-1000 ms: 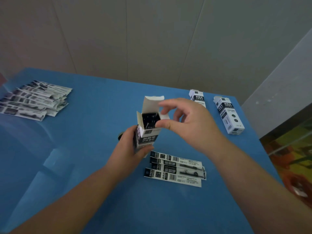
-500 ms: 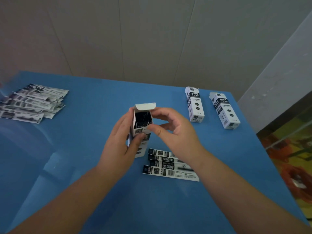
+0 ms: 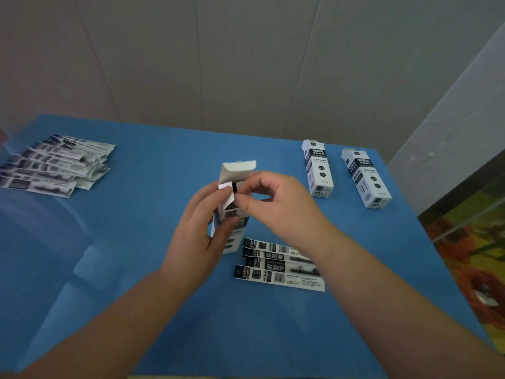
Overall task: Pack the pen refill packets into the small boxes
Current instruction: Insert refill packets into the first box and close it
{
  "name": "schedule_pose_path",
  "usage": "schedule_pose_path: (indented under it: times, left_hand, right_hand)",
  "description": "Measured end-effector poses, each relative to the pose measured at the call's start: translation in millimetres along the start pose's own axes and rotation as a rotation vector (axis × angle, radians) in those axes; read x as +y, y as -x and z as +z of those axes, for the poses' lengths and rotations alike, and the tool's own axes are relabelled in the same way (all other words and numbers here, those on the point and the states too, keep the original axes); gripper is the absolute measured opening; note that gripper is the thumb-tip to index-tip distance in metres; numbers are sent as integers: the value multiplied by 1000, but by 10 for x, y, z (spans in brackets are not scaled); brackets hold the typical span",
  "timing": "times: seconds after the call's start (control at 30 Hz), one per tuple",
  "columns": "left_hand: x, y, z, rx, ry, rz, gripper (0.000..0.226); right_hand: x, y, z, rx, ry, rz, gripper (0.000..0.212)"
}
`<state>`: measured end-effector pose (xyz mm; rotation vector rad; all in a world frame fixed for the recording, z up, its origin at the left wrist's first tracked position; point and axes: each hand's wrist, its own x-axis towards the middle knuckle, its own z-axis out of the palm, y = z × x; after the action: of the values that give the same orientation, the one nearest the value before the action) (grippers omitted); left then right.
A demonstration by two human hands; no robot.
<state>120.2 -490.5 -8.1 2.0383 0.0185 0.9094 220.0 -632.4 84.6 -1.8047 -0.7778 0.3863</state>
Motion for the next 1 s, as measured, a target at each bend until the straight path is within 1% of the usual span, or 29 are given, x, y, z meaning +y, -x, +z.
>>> schedule_pose_path:
  times: [0.1, 0.23, 0.37, 0.43, 0.57, 0.67, 0.77, 0.87, 1.0]
  left_hand:
    - [25, -26, -14, -3, -12, 8, 41]
    - [4, -56, -18, -12, -13, 28, 38]
    - [-17, -80, -29, -7, -13, 26, 37]
    - [-23, -80, -39, -8, -20, 29, 35]
    - [-27, -75, -37, -1, -16, 17, 36]
    - [-40, -71, -38, -6, 5, 3, 36]
    - [-48, -80, -50, -15, 14, -21, 39]
    - [-52, -96, -55, -22, 37, -64, 42]
    - [-37, -97, -51, -34, 40, -68, 44]
  right_hand:
    - [-14, -11, -71, -62, -12, 1, 3]
    - [9, -3, -62, -37, -36, 6, 9]
    - [11, -11, -98, -103, -20, -26, 27]
    - [16, -17, -126, -106, -51, -33, 31]
    - [63, -6, -129, -72, -142, -65, 28]
    - [76, 10, -121, -65, -167, -134, 29]
    - [66, 16, -117, -18, -248, -219, 14]
    - [84, 10, -95, 0, -258, -254, 16]
    - [94, 7, -88, 10, -179, -274, 21]
